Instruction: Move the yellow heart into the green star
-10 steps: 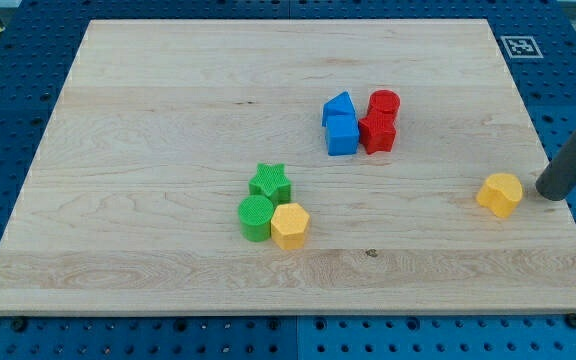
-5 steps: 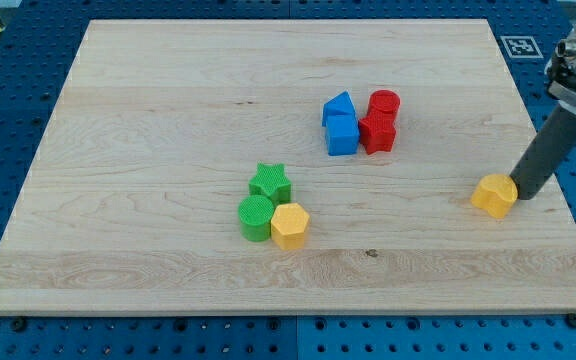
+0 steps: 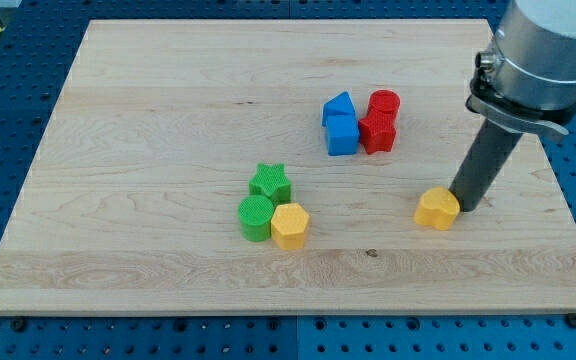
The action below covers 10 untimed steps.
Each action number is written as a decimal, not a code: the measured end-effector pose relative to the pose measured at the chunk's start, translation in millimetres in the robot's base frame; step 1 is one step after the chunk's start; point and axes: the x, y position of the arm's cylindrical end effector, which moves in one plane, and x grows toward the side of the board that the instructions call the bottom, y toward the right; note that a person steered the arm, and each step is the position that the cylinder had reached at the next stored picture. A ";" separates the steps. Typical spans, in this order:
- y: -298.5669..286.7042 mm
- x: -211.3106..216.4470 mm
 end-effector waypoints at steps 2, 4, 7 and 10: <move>-7.4 0.0; -12.7 -0.7; -2.4 10.9; -23.4 0.9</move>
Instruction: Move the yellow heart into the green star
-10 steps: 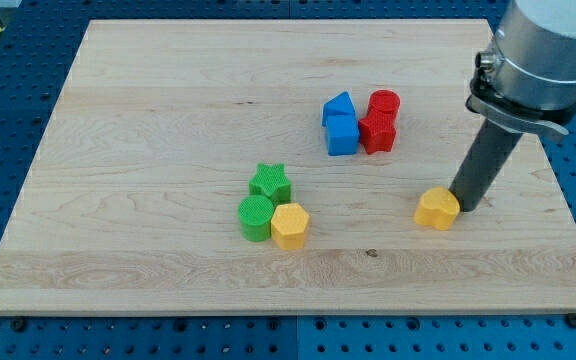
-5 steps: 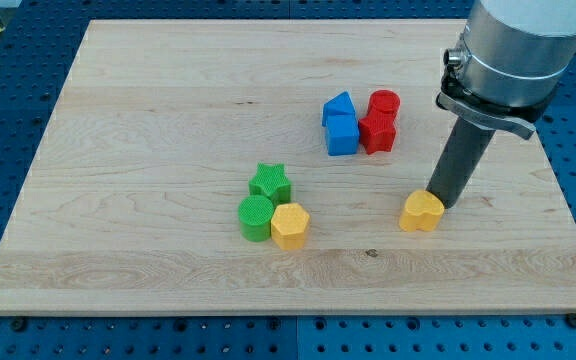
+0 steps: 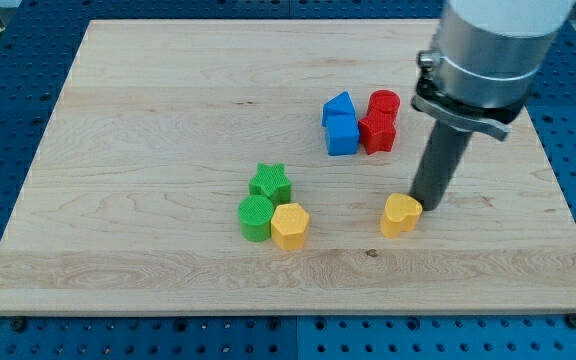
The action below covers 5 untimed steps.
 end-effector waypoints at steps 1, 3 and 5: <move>10.1 21.5; 3.7 27.0; 0.5 34.0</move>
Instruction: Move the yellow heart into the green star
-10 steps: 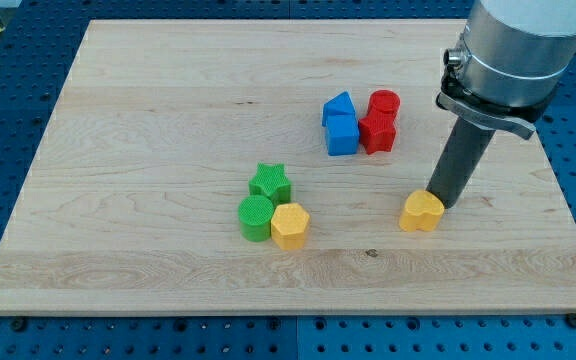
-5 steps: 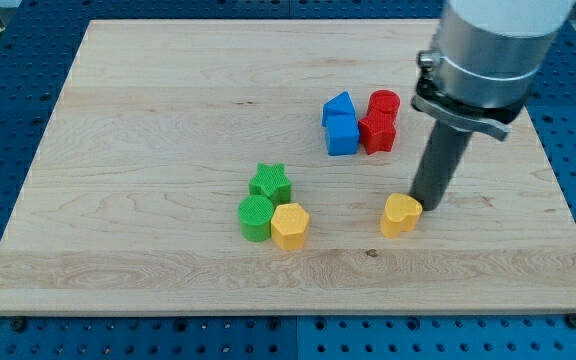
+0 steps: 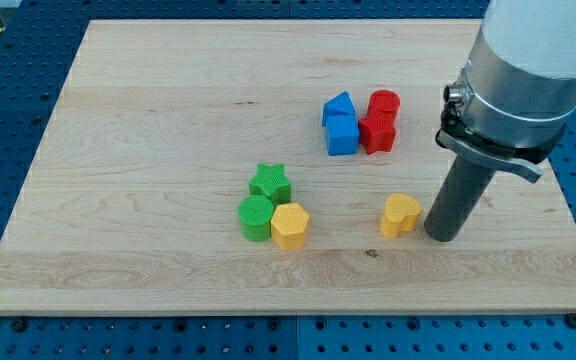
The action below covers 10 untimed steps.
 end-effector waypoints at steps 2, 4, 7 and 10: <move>-21.1 -11.1; -47.4 -11.1; -75.1 -11.2; -105.0 -17.6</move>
